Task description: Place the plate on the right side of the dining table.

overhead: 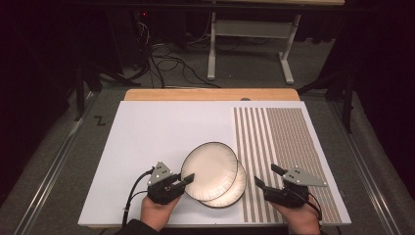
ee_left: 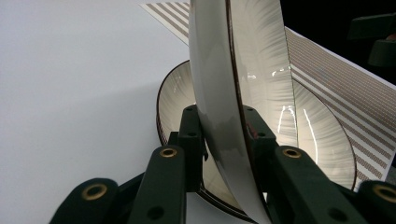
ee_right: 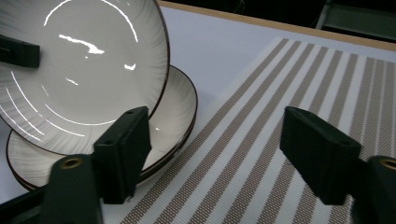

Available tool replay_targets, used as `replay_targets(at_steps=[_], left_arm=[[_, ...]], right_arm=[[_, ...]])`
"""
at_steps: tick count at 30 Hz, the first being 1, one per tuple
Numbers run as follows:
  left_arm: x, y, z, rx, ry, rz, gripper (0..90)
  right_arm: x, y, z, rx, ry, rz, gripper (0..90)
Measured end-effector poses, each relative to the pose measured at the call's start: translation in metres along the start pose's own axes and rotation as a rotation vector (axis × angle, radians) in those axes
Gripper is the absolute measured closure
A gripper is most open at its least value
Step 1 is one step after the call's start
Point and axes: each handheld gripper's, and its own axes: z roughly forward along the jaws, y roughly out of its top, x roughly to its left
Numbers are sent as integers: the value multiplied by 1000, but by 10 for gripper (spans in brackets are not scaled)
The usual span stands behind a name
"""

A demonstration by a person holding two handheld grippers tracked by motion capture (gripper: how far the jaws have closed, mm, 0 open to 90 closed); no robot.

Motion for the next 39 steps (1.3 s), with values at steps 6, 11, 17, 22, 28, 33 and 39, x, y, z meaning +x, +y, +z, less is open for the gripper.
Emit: replay_targets(at_steps=[6,11,17,22,28,33,39], left_arm=[[-1,0,0,-6,-1,7,745],[-2,0,0,-9,2,16,746],[-2,0,0,-12,2,24,745],[-3,0,0,-15,5,30,745],[-3,0,0,-16,6,37,745],[-4,1,-1,-17,6,49,746],[-4,1,-1,-17,5,52,745]], right_arm=[[-5,-5,-17,-13,-30,18,71],[-7,-8,-27,-16,-45,-1,5],[-5,-8,-30,-41,-48,-9,5],[-2,-7,-26,-43,-39,-18,5],[2,-3,-18,-60,-16,-26,6],[9,5,-8,-44,8,-36,7],[16,12,10,-40,34,-49,12]])
